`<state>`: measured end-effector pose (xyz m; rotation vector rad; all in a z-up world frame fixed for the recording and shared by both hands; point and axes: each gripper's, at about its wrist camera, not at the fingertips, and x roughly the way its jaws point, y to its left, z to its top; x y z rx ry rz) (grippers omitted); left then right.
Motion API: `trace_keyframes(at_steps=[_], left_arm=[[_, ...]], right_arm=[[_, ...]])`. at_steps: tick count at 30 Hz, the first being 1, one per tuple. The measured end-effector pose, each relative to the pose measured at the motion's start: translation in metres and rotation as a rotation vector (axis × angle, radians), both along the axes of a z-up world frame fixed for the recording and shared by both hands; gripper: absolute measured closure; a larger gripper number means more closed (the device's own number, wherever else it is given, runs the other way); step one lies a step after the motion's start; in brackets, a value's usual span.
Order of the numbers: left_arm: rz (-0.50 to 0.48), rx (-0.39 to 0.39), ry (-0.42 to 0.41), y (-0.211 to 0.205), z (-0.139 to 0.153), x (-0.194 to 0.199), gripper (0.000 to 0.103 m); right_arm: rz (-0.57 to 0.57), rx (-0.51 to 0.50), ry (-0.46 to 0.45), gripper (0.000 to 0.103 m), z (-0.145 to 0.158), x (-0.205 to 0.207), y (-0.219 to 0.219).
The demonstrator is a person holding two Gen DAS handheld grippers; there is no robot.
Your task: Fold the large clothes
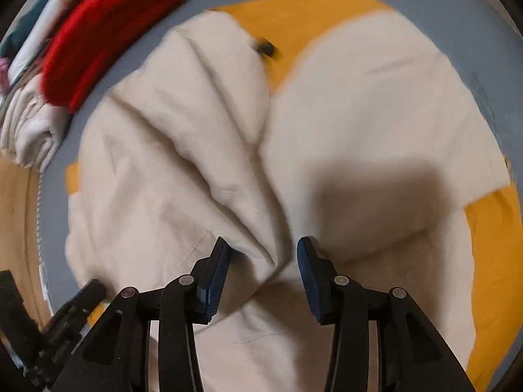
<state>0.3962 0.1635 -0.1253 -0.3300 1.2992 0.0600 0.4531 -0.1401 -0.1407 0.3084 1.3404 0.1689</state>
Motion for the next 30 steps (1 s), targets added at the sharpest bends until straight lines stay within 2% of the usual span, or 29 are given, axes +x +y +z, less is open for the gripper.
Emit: trace_keyframes(at_steps=[2,5,7,9,11,13,15,17,19,21,23,24,26,28,30], left_arm=[[0.013,-0.002,-0.009,0.003,0.003,-0.003,0.075],[-0.058,0.068,-0.113,-0.004,0.032,-0.009,0.075],[-0.089,0.062,-0.146,-0.01,0.042,-0.008,0.075],[-0.111,0.044,-0.133,-0.015,0.037,-0.01,0.075],[-0.108,0.062,-0.049,-0.011,0.015,-0.008,0.075],[-0.08,0.057,0.01,-0.003,-0.005,-0.005,0.075],[-0.071,0.052,-0.001,0.001,0.002,-0.005,0.074],[-0.09,0.065,-0.06,0.005,0.019,-0.008,0.074],[-0.102,0.068,-0.097,0.015,0.028,-0.016,0.074],[-0.091,0.072,-0.069,0.023,0.02,-0.018,0.074],[-0.068,0.06,0.01,0.022,-0.003,-0.017,0.074],[-0.047,0.046,0.028,0.027,-0.008,-0.019,0.075],[-0.038,0.052,0.016,0.031,0.001,-0.023,0.074],[-0.058,0.069,-0.03,0.033,0.022,-0.031,0.074],[-0.071,0.083,-0.114,0.035,0.055,-0.04,0.074]], right_arm=[[0.0,-0.032,-0.034,0.059,0.015,-0.002,0.002],[0.035,-0.076,-0.176,0.059,0.053,-0.015,0.017],[0.081,-0.083,-0.253,0.059,0.068,-0.022,0.03],[0.168,-0.067,-0.3,0.059,0.074,-0.028,0.049],[0.252,-0.019,-0.243,0.059,0.059,-0.029,0.064],[0.288,-0.035,-0.093,0.059,0.021,-0.025,0.072],[0.266,-0.056,-0.042,0.059,0.004,-0.025,0.069],[0.258,-0.049,-0.059,0.059,0.016,-0.024,0.07],[0.256,-0.047,-0.148,0.059,0.039,-0.026,0.066],[0.229,-0.074,-0.221,0.059,0.052,-0.024,0.053],[0.202,-0.105,-0.199,0.059,0.044,-0.016,0.042],[0.192,-0.112,-0.127,0.059,0.026,-0.011,0.036],[0.138,-0.135,-0.048,0.059,0.007,-0.005,0.029],[0.085,-0.087,-0.056,0.059,0.017,-0.007,0.02],[0.1,-0.073,-0.148,0.059,0.05,-0.014,0.021]])
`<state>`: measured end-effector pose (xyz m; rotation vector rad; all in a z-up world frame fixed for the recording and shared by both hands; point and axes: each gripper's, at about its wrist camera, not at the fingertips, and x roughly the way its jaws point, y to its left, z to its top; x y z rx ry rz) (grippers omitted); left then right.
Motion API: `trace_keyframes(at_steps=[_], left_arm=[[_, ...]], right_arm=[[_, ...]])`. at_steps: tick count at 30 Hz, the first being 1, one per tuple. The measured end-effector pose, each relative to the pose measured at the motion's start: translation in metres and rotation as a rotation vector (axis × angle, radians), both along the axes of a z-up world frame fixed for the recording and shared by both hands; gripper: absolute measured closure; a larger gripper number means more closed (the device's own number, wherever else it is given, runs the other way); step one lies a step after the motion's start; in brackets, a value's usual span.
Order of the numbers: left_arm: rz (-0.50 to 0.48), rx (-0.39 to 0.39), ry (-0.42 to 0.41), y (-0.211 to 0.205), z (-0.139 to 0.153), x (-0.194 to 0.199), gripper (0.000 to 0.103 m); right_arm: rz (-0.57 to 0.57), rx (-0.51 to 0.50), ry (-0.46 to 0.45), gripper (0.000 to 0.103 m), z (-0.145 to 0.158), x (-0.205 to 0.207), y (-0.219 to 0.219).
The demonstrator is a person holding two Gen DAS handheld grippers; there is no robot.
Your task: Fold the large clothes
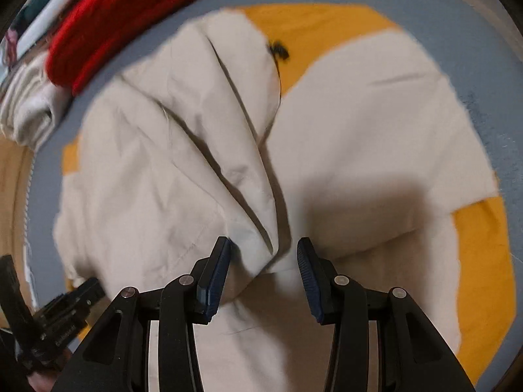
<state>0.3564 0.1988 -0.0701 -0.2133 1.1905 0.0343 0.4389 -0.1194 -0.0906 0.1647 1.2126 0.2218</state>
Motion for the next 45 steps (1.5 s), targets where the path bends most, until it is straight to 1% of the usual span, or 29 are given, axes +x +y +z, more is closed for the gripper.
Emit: trace_keyframes(at_steps=[1,2,3,4,6,8,9,10,11,13,15,18,19,20,22,24,25,26,28,30,31,32,34,35,38,39,40,42,45], left_arm=[[0.003,0.005,-0.043,0.004,0.014,-0.005,0.074],[0.006,0.01,-0.078,0.004,0.02,-0.02,0.074],[0.011,0.022,-0.13,0.008,0.035,-0.031,0.074],[0.012,0.032,-0.17,0.011,0.045,-0.041,0.074],[0.007,0.061,-0.265,0.006,0.075,-0.052,0.074],[0.001,0.092,-0.363,0.005,0.098,-0.086,0.074],[0.004,0.104,-0.388,0.002,0.108,-0.091,0.074],[0.011,0.114,-0.406,0.0,0.116,-0.105,0.074],[0.021,0.113,-0.415,-0.01,0.122,-0.117,0.074],[0.039,0.077,-0.421,-0.009,0.133,-0.153,0.074],[0.038,0.074,-0.425,-0.015,0.145,-0.173,0.074],[0.029,0.109,-0.465,-0.012,0.161,-0.239,0.074],[0.026,0.114,-0.468,-0.011,0.162,-0.253,0.074],[0.026,0.113,-0.465,-0.009,0.16,-0.276,0.074],[0.042,0.091,-0.447,-0.003,0.148,-0.306,0.076],[0.067,0.08,-0.401,0.002,0.129,-0.329,0.079],[0.095,0.08,-0.353,0.005,0.118,-0.335,0.08],[0.118,0.069,-0.328,0.009,0.113,-0.339,0.085],[0.149,0.005,-0.304,0.017,0.102,-0.343,0.086],[0.161,0.013,-0.256,0.021,0.089,-0.344,0.087],[0.168,0.015,-0.225,0.024,0.081,-0.341,0.087],[0.175,-0.014,-0.189,0.028,0.072,-0.337,0.087],[0.201,-0.117,-0.117,0.037,0.052,-0.33,0.087],[0.222,-0.16,-0.066,0.04,0.038,-0.325,0.087],[0.257,-0.186,0.033,0.043,0.012,-0.318,0.087],[0.271,-0.195,0.063,0.044,0.005,-0.316,0.085],[0.287,-0.197,0.088,0.045,-0.002,-0.316,0.083],[0.328,-0.183,0.129,0.048,-0.013,-0.317,0.073],[0.359,-0.186,0.14,0.052,-0.02,-0.318,0.069]], right_arm=[[0.008,0.002,-0.043,0.059,0.013,-0.005,-0.001],[0.016,0.005,-0.103,0.059,0.032,-0.01,-0.001],[0.027,0.03,-0.196,0.059,0.06,-0.022,-0.005],[0.033,0.046,-0.256,0.059,0.076,-0.029,-0.008],[0.055,0.049,-0.462,0.059,0.13,-0.064,-0.018],[0.067,0.035,-0.629,0.059,0.17,-0.103,-0.032],[0.066,0.026,-0.694,0.059,0.187,-0.123,-0.04],[0.065,0.021,-0.736,0.059,0.2,-0.142,-0.045],[0.07,0.024,-0.761,0.059,0.215,-0.158,-0.063],[0.079,0.026,-0.771,0.059,0.229,-0.189,-0.073],[0.078,-0.005,-0.76,0.059,0.235,-0.227,-0.094],[0.08,-0.024,-0.728,0.059,0.232,-0.273,-0.121],[0.07,-0.022,-0.719,0.059,0.231,-0.289,-0.132],[0.056,-0.018,-0.709,0.059,0.228,-0.305,-0.145],[0.015,0.009,-0.691,0.059,0.22,-0.334,-0.172],[-0.024,0.031,-0.671,0.06,0.208,-0.352,-0.196],[-0.042,0.036,-0.663,0.061,0.2,-0.36,-0.206],[-0.063,0.045,-0.643,0.065,0.188,-0.366,-0.214],[-0.091,0.057,-0.594,0.074,0.163,-0.37,-0.225],[-0.114,0.048,-0.539,0.076,0.134,-0.371,-0.233],[-0.122,0.042,-0.486,0.076,0.12,-0.367,-0.236],[-0.126,0.047,-0.432,0.076,0.108,-0.365,-0.242],[-0.12,0.093,-0.264,0.076,0.073,-0.349,-0.247],[-0.123,0.084,-0.2,0.076,0.057,-0.342,-0.248],[-0.139,0.045,-0.087,0.075,0.026,-0.329,-0.251],[-0.146,0.036,-0.048,0.075,0.015,-0.324,-0.253],[-0.157,0.019,-0.026,0.075,0.009,-0.321,-0.255],[-0.187,-0.019,-0.003,0.074,0.0,-0.319,-0.261],[-0.239,-0.048,0.033,0.069,-0.009,-0.316,-0.27]])
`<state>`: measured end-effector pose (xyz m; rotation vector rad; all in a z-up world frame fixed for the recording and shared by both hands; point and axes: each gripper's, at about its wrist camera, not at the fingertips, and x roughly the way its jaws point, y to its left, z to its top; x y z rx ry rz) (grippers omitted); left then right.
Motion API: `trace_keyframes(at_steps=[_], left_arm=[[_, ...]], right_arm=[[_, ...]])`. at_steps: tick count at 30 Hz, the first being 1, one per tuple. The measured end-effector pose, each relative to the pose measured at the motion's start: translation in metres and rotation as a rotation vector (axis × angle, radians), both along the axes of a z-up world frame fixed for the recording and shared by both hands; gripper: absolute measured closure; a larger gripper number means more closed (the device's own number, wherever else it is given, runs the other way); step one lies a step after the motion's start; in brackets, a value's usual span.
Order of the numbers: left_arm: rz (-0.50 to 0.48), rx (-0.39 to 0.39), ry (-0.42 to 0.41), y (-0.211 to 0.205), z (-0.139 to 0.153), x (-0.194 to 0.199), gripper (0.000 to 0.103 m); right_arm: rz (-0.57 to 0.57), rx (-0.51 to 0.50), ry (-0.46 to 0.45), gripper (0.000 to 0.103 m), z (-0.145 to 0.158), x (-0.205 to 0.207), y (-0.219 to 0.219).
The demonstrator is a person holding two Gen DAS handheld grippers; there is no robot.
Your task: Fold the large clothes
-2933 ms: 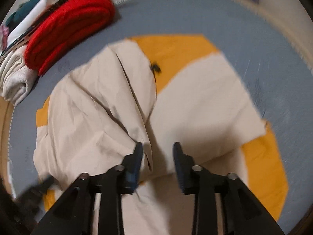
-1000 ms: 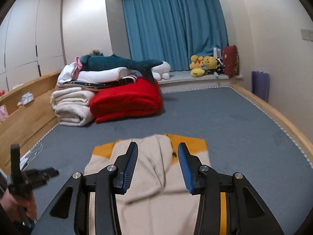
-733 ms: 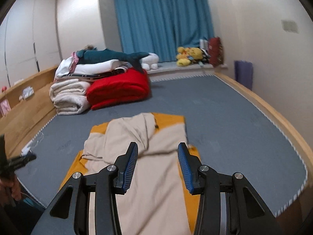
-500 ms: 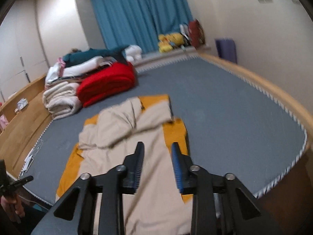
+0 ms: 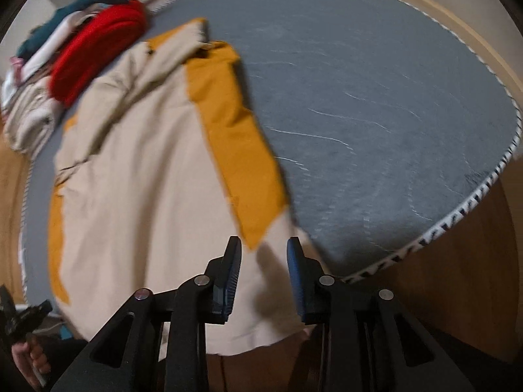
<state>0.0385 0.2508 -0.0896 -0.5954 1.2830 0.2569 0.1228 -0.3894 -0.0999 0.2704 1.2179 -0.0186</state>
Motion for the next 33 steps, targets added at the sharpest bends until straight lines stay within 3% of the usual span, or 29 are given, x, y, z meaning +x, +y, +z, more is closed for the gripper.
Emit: trace_keyframes(at_steps=[7,12,20,21,22,24,25,26,29,33], left_arm=[[-0.011,0.013,0.047,-0.002,-0.017,0.004,0.061],[0.009,0.013,0.048,0.006,-0.025,0.003,0.06],[-0.102,0.134,0.05,-0.014,-0.025,0.012,0.059],[-0.116,0.144,0.047,-0.016,-0.025,0.012,0.061],[-0.129,0.145,0.042,-0.018,-0.024,0.013,0.063],[-0.138,0.096,0.029,-0.019,-0.022,0.012,0.079],[-0.136,0.06,0.012,-0.018,-0.018,0.01,0.08],[-0.134,0.037,-0.006,-0.018,-0.015,0.008,0.08],[-0.171,-0.035,-0.039,-0.024,-0.009,0.005,0.08],[-0.166,0.013,0.019,-0.025,-0.021,0.008,0.079]], right_arm=[[-0.014,-0.013,0.058,0.053,-0.017,0.011,-0.001],[-0.022,-0.034,0.089,0.051,-0.028,0.015,-0.003],[0.042,-0.122,0.083,0.051,-0.033,0.015,0.01],[0.05,-0.124,0.077,0.052,-0.032,0.014,0.011],[0.059,-0.112,0.073,0.06,-0.031,0.013,0.013],[0.081,-0.09,0.061,0.077,-0.028,0.011,0.016],[0.093,-0.094,0.051,0.087,-0.025,0.01,0.018],[0.098,-0.092,0.042,0.091,-0.022,0.008,0.019],[0.084,-0.025,-0.003,0.093,-0.004,0.002,0.013],[0.051,-0.011,0.067,0.092,-0.016,0.001,0.005]])
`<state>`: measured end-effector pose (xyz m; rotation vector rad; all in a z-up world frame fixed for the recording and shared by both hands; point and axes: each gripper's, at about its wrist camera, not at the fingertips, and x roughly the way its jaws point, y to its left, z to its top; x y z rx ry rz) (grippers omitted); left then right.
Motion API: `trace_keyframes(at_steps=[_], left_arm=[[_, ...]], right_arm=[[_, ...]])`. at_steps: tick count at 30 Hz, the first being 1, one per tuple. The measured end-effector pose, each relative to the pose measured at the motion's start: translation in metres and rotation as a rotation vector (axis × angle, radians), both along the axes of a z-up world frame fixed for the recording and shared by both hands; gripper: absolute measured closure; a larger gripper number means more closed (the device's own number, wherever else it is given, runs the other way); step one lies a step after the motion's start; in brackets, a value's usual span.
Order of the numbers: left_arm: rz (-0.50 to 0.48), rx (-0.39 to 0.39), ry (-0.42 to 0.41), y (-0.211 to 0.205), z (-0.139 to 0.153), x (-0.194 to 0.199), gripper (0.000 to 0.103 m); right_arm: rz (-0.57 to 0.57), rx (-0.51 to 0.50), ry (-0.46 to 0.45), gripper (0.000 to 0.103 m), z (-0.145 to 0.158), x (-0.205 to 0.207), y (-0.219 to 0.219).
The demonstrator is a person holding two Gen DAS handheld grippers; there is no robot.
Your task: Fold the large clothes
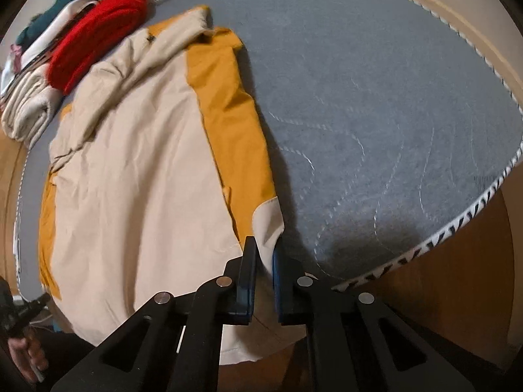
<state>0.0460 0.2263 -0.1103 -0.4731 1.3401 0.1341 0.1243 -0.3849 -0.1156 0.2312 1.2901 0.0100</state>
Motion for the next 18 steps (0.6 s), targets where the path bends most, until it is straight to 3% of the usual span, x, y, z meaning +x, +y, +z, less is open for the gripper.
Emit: trace_keyframes(at_steps=[4,8,9,10,11,14,17,18], left_arm=[[0.072,-0.016,0.012,0.012,-0.004,-0.001,0.079],[0.001,0.045,0.014,0.0,-0.002,0.001,0.08],[-0.022,0.053,0.002,-0.004,0.0,0.002,0.096],[-0.037,0.054,-0.015,-0.007,0.005,0.001,0.1],[-0.042,0.063,-0.034,-0.009,0.009,0.0,0.1],[-0.043,0.079,-0.079,-0.01,0.02,-0.004,0.1],[-0.034,0.083,-0.026,-0.007,0.008,-0.001,0.099],[-0.024,0.064,0.001,-0.005,0.001,-0.001,0.095]], right_arm=[[-0.025,-0.014,0.049,0.084,-0.014,0.006,-0.001],[0.018,-0.067,0.041,0.082,-0.013,0.008,0.007],[0.03,-0.08,0.035,0.082,-0.011,0.008,0.01],[0.039,-0.083,0.02,0.086,-0.009,0.007,0.012],[0.042,-0.08,0.004,0.096,-0.007,0.007,0.015],[0.045,-0.061,-0.066,0.098,0.012,0.003,0.022],[0.024,-0.058,-0.06,0.098,0.016,0.002,0.017],[0.013,-0.053,-0.031,0.097,0.009,0.003,0.015]])
